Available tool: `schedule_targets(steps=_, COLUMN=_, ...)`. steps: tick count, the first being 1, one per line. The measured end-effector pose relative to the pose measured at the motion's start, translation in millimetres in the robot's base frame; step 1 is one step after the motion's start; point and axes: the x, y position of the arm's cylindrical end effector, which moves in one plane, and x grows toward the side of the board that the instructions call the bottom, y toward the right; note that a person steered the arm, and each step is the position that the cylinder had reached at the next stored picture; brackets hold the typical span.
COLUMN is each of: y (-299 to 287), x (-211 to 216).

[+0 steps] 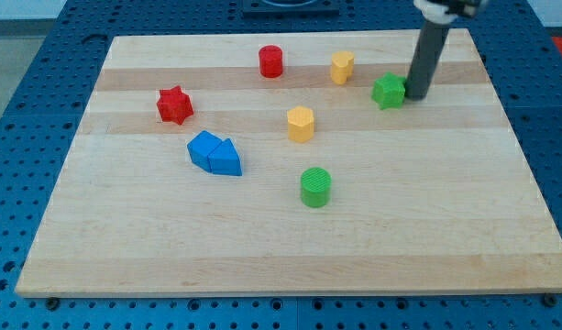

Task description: Push green star slightly down

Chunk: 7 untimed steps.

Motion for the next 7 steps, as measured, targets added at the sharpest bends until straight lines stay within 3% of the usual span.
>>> schedule_targets(steps=1, y=-21, x=-30)
schedule_targets(steps=2, y=-51, x=-21)
schedule_targets(steps=4, y=-109, x=76)
schedule_targets(steps=5, y=-97, x=72)
schedule_targets(steps=7, y=-91, x=2)
